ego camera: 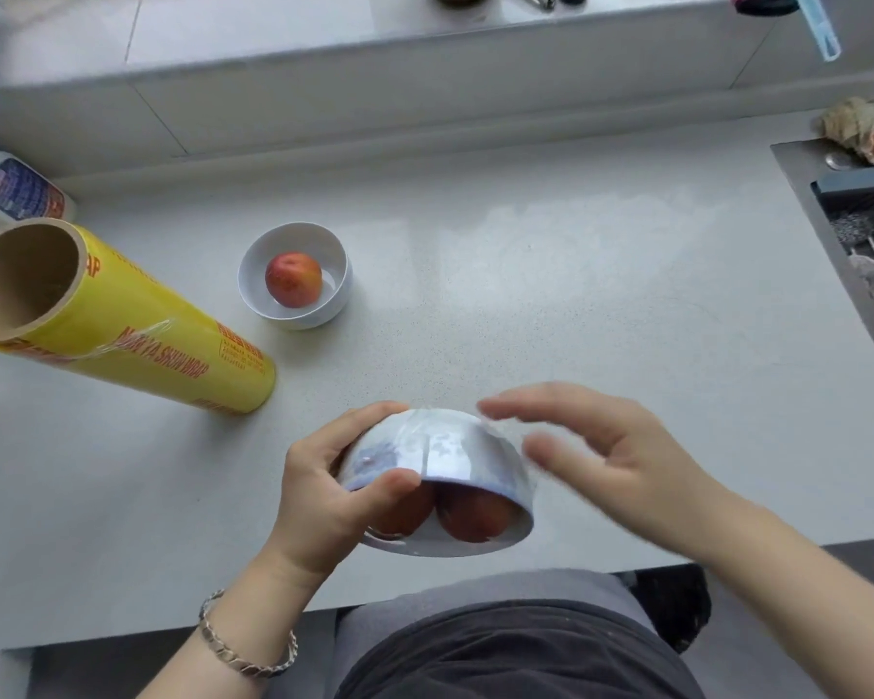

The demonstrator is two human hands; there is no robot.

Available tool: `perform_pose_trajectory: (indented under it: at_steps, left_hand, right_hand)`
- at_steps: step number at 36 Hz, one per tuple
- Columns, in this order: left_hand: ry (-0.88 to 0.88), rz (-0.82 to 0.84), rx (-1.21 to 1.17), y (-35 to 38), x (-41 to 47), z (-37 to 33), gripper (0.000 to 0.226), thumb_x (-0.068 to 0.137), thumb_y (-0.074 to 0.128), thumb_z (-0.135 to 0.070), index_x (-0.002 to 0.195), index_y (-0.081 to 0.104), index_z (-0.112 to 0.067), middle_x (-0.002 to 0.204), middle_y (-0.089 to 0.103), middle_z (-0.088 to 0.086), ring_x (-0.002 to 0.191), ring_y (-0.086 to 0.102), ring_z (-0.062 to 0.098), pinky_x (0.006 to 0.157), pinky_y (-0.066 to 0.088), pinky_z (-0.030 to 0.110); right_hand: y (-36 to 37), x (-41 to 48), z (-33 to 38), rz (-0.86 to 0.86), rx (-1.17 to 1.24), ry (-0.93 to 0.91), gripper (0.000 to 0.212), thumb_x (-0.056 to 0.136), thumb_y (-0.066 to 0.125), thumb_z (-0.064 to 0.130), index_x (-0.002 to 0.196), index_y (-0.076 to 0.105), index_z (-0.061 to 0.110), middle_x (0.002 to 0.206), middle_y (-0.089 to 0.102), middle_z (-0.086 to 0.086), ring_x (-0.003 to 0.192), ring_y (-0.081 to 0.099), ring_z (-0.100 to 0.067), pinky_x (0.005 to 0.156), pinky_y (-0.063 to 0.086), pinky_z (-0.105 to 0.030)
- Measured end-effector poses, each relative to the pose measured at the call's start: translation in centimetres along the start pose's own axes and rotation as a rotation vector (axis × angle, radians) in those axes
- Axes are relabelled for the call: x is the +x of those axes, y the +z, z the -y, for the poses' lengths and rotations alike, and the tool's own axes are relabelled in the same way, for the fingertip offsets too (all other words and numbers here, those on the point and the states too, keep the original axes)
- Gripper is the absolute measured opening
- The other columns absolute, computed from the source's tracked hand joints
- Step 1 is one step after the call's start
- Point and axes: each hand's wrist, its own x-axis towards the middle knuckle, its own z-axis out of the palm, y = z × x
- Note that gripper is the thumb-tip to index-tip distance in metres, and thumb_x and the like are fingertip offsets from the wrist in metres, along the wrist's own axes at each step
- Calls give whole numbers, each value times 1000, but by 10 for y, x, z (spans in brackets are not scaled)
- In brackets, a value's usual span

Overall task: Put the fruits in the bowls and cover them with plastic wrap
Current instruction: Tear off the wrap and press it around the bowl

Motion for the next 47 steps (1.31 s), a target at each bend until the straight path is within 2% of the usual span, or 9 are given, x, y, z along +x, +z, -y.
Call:
perform_pose_trajectory:
  at_steps: [5, 12, 19, 24, 28, 33, 36, 39, 47]
  left_hand:
    - [32, -25, -28, 3, 1, -4, 52, 50, 67, -78, 90, 71, -45, 87, 71, -21, 82, 64, -5, 73, 47, 10]
    - [31, -61, -46, 2, 1, -6, 55, 48, 66, -81, 89, 71, -46, 85, 71, -23, 81, 65, -5, 73, 48, 10]
    - [-13, -121, -166, 10, 3, -2, 63, 50, 68, -78, 82, 75, -24, 80, 73, -8, 78, 66, 8, 71, 51, 22]
    - [-142, -228, -327, 18, 4, 4, 73, 43, 67, -82, 78, 75, -19, 78, 73, -7, 77, 65, 5, 70, 51, 18]
    - [-258, -81, -246, 14, 4, 5, 84, 45, 63, -85, 94, 66, -16, 85, 73, -7, 83, 65, 4, 71, 50, 14]
    - [-322, 294, 60, -7, 25, -7, 87, 41, 61, -86, 116, 46, -42, 115, 60, -18, 104, 57, -11, 86, 45, 9]
    - [-314, 464, 214, -8, 40, -19, 66, 53, 60, -67, 114, 45, -46, 123, 57, -14, 115, 52, -5, 101, 41, 23]
    - [-339, 602, 274, 1, 43, -21, 57, 53, 60, -62, 107, 52, -44, 110, 65, -15, 103, 60, -4, 93, 45, 18]
    - [-219, 293, 148, 13, 19, -5, 44, 59, 59, -56, 95, 65, -30, 93, 70, -15, 89, 61, -6, 78, 43, 8]
  right_hand:
    - [23, 10, -8, 109, -77, -8, 56, 71, 60, 52, 124, 54, 32, 125, 50, 28, 119, 43, 13, 99, 29, -5]
    - [22, 29, -6, 242, 70, 157, 53, 53, 66, 57, 104, 54, 51, 114, 60, 25, 108, 54, 7, 94, 44, -17]
    - [13, 21, -23, 310, 302, 211, 72, 50, 77, 44, 117, 58, 25, 112, 66, 2, 106, 62, -16, 89, 51, -29]
    - [11, 11, -35, 167, 504, 239, 50, 53, 75, 29, 102, 67, 20, 100, 71, -2, 97, 66, -16, 81, 51, -24]
    - [15, 11, -42, 54, 500, 257, 40, 51, 74, 33, 87, 71, 17, 86, 71, -2, 84, 68, -16, 75, 52, -23]
    - [16, 12, -47, 34, 459, 291, 32, 51, 74, 34, 78, 70, 17, 76, 72, 4, 75, 68, -8, 67, 50, -17]
    - [16, 15, -45, 80, 371, 294, 25, 55, 76, 29, 79, 71, 23, 76, 72, 7, 76, 67, -7, 68, 50, -18]
    - [17, 20, -41, 119, 348, 283, 34, 55, 76, 31, 87, 69, 21, 78, 72, 8, 78, 66, -6, 72, 52, -19]
    - [19, 24, -40, 99, 280, 365, 41, 59, 74, 30, 95, 56, 25, 78, 72, 3, 75, 66, -10, 78, 53, -28]
